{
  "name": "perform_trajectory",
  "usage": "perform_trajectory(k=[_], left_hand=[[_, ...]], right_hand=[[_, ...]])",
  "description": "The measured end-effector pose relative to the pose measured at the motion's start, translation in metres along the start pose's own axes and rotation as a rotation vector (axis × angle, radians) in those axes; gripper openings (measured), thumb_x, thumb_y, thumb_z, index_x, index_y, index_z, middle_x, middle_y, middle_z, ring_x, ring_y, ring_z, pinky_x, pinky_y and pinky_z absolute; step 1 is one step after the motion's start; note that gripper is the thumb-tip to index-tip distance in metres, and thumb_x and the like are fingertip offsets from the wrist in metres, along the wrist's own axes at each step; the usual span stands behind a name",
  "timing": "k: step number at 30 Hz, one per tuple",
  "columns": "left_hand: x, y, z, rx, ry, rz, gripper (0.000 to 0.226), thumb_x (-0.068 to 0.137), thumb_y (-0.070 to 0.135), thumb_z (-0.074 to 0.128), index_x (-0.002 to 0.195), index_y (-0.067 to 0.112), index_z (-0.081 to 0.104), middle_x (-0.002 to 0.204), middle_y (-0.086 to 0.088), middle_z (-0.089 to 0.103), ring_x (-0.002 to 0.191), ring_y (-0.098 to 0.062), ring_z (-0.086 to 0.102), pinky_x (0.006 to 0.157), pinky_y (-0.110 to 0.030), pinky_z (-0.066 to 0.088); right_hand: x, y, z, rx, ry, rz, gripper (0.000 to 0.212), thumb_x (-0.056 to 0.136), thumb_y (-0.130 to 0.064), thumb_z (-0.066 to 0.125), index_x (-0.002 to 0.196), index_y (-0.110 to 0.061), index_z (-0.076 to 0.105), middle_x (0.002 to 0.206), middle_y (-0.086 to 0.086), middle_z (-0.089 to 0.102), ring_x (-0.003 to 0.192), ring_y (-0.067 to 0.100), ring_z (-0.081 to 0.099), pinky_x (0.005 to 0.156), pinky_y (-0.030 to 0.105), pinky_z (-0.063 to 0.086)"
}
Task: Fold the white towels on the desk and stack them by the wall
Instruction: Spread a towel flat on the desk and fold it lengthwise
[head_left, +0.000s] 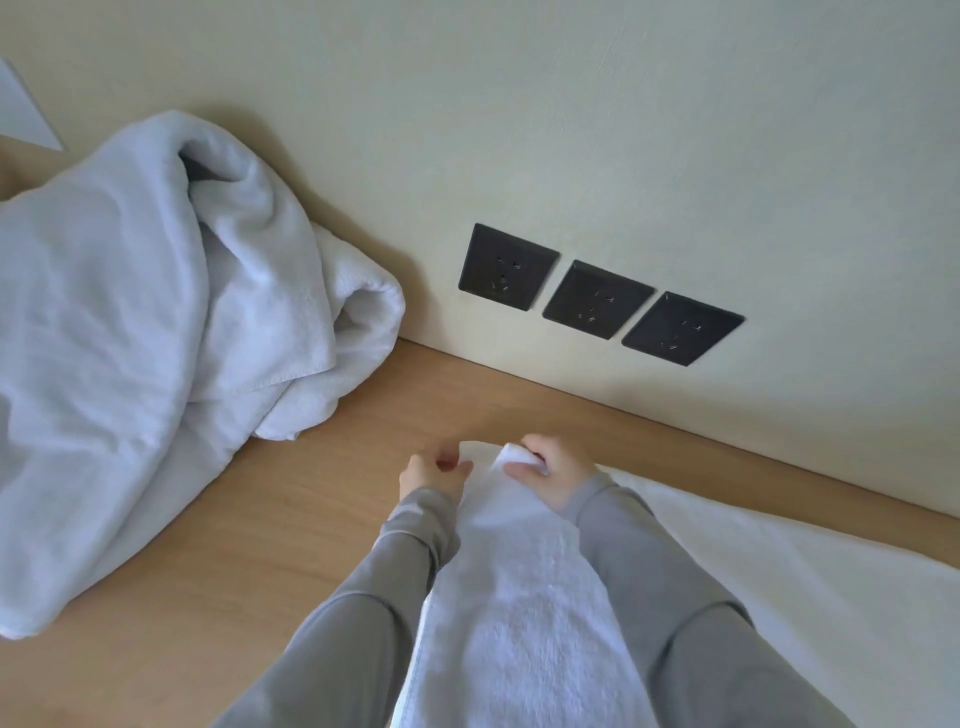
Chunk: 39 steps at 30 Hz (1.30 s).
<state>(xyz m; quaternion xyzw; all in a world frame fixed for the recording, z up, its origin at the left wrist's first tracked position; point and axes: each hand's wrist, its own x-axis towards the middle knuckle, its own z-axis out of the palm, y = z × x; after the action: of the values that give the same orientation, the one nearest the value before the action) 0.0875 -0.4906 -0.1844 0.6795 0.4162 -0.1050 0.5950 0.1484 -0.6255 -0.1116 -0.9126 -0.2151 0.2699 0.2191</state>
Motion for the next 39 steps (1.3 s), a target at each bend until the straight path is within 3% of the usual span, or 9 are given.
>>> perform_trajectory(k=[5, 9, 13, 16, 21, 25, 29, 35, 39], left_hand=[[-0.013, 0.001, -0.01, -0.191, -0.134, 0.177, 0.005, 0.082, 0.014, 0.068, 0.087, 0.015, 0.068, 0.091, -0.008, 0.07, 0.087, -0.024, 0.064, 0.08, -0.036, 0.053], [-0.023, 0.008, -0.013, -0.236, -0.169, 0.23, 0.005, 0.075, 0.016, 0.074, 0.074, 0.02, 0.07, 0.073, 0.001, 0.07, 0.065, -0.01, 0.062, 0.058, -0.022, 0.049], [-0.034, 0.011, -0.014, -0.281, -0.192, 0.23, 0.003, 0.077, 0.015, 0.074, 0.079, 0.015, 0.072, 0.081, -0.009, 0.072, 0.072, -0.017, 0.064, 0.066, -0.031, 0.054], [-0.042, 0.015, -0.014, -0.266, -0.222, 0.262, 0.005, 0.079, 0.014, 0.072, 0.083, 0.011, 0.071, 0.085, -0.014, 0.071, 0.076, -0.021, 0.064, 0.074, -0.039, 0.054], [-0.053, 0.017, -0.014, -0.297, -0.299, 0.301, 0.006, 0.084, 0.01, 0.067, 0.087, 0.006, 0.07, 0.077, -0.009, 0.069, 0.07, -0.017, 0.063, 0.066, -0.031, 0.055], [-0.062, 0.023, -0.012, -0.331, -0.339, 0.287, 0.011, 0.09, 0.007, 0.059, 0.085, 0.006, 0.069, 0.072, -0.005, 0.067, 0.065, -0.014, 0.063, 0.058, -0.024, 0.054], [-0.068, 0.029, -0.011, -0.261, -0.365, 0.355, 0.013, 0.089, 0.004, 0.059, 0.081, 0.008, 0.069, 0.073, -0.005, 0.067, 0.064, -0.011, 0.063, 0.059, -0.023, 0.055], [-0.073, 0.031, -0.017, -0.185, -0.356, 0.417, 0.01, 0.088, 0.005, 0.061, 0.089, 0.008, 0.07, 0.086, -0.012, 0.07, 0.081, -0.025, 0.064, 0.078, -0.041, 0.055], [-0.084, 0.019, -0.022, -0.114, -0.347, 0.539, 0.027, 0.085, 0.008, 0.064, 0.107, 0.023, 0.066, 0.109, 0.003, 0.067, 0.095, -0.016, 0.065, 0.086, -0.028, 0.053]], right_hand=[[0.011, -0.001, 0.008, -0.069, -0.126, 0.03, 0.045, 0.087, -0.02, 0.059, 0.053, -0.021, 0.029, 0.06, -0.003, 0.035, 0.063, 0.018, 0.037, 0.056, 0.027, 0.028], [0.005, -0.003, -0.001, 0.003, -0.075, -0.067, 0.04, 0.084, -0.015, 0.062, 0.052, -0.024, 0.04, 0.056, -0.006, 0.039, 0.06, 0.014, 0.039, 0.054, 0.017, 0.029], [-0.006, 0.001, -0.002, 0.128, 0.024, -0.138, 0.005, 0.084, -0.011, 0.064, 0.082, -0.008, 0.06, 0.069, 0.002, 0.055, 0.066, 0.014, 0.049, 0.061, 0.018, 0.035], [-0.016, 0.005, -0.001, 0.258, 0.085, -0.154, 0.021, 0.082, -0.008, 0.066, 0.095, -0.014, 0.051, 0.081, 0.005, 0.06, 0.074, 0.012, 0.054, 0.07, 0.019, 0.04], [-0.028, 0.005, -0.007, 0.176, 0.286, -0.287, 0.018, 0.072, 0.0, 0.072, 0.08, -0.006, 0.057, 0.085, 0.002, 0.052, 0.085, 0.018, 0.048, 0.078, 0.021, 0.037], [-0.044, 0.004, -0.013, 0.243, 0.3, -0.328, 0.022, 0.072, 0.004, 0.07, 0.073, -0.01, 0.054, 0.085, 0.008, 0.058, 0.088, 0.022, 0.053, 0.079, 0.023, 0.039], [-0.056, 0.007, -0.019, 0.327, 0.232, -0.26, 0.028, 0.077, 0.004, 0.066, 0.075, -0.019, 0.049, 0.1, 0.0, 0.065, 0.104, 0.003, 0.056, 0.091, 0.023, 0.041], [-0.057, 0.005, -0.021, 0.296, 0.186, -0.235, 0.019, 0.082, 0.0, 0.063, 0.079, -0.011, 0.047, 0.073, -0.004, 0.048, 0.067, 0.003, 0.044, 0.066, 0.011, 0.035], [-0.057, 0.007, -0.027, 0.343, 0.298, -0.218, 0.015, 0.077, -0.007, 0.066, 0.08, -0.009, 0.051, 0.073, 0.006, 0.05, 0.068, 0.013, 0.044, 0.063, 0.014, 0.033]])
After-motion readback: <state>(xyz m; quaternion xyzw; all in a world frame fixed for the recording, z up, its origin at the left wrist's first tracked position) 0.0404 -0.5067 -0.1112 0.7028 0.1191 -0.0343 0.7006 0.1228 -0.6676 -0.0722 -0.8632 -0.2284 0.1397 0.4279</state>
